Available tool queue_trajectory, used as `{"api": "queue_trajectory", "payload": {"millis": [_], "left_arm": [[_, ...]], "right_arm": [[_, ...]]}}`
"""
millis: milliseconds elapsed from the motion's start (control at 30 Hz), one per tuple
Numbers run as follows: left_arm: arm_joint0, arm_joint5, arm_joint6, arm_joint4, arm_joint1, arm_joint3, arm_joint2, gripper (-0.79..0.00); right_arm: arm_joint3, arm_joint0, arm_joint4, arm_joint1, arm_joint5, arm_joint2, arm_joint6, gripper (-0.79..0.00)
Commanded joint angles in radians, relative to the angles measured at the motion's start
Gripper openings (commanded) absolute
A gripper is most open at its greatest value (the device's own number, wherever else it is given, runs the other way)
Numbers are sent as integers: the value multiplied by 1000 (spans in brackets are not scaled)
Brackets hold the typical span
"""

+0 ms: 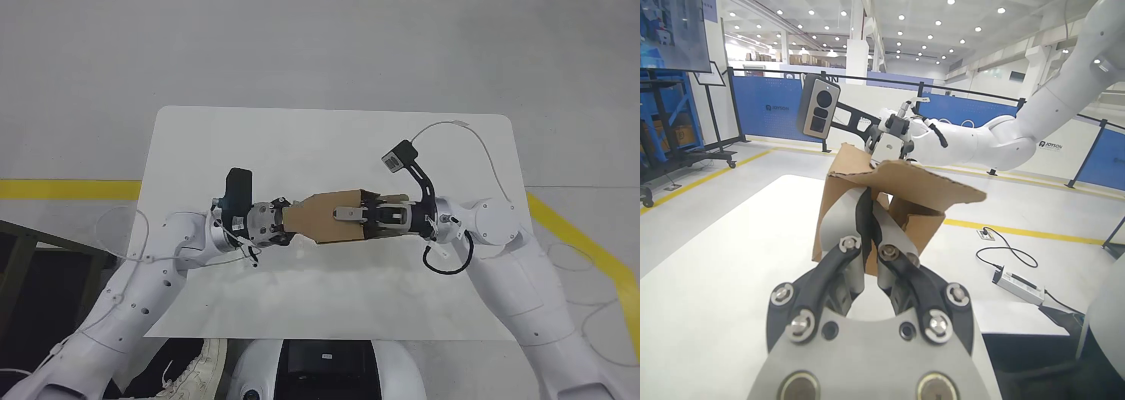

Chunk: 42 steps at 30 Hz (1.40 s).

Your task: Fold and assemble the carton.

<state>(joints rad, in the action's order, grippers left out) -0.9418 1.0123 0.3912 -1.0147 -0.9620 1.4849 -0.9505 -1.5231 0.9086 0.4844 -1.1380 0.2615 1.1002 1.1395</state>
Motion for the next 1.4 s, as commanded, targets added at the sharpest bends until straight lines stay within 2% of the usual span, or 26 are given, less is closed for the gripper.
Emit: {"api": "queue_trajectory", "payload": {"millis": [0, 433, 767, 867, 1067, 1167, 1200, 1300, 1333, 1367], "left_arm": [[3, 0, -2, 3, -1, -2, 4, -785], [8, 0, 0, 31, -4, -24, -2, -785], [-42, -1, 5, 68, 8, -59, -94, -785], [-55, -2, 8, 83, 11, -55, -123, -785], [-93, -23, -4, 99, 21, -16, -202, -785], [-105, -15, -70, 95, 27, 19, -222, -785], [-107, -13, -90, 103, 28, 35, -226, -767], [-114, -12, -148, 116, 30, 74, -233, -526], [-116, -13, -166, 120, 31, 86, -234, -422], [-118, -19, -185, 126, 31, 93, -236, -219]], "right_arm": [[0, 0, 0, 0, 0, -1, 1, -785], [2, 2, 0, 1, 6, 6, -6, -785], [-2, 16, -3, 5, 9, 29, -17, -785], [1, 14, -48, 9, 4, 35, -29, -785], [-14, 24, -159, 17, -28, 45, -69, -785], [-23, 28, -191, 20, -43, 48, -79, -785], [-25, 29, -201, 20, -48, 48, -83, -785], [-33, 29, -219, 21, -57, 46, -90, -785], [-35, 28, -230, 22, -60, 45, -92, -785], [-37, 28, -236, 22, -63, 45, -94, -785]]}}
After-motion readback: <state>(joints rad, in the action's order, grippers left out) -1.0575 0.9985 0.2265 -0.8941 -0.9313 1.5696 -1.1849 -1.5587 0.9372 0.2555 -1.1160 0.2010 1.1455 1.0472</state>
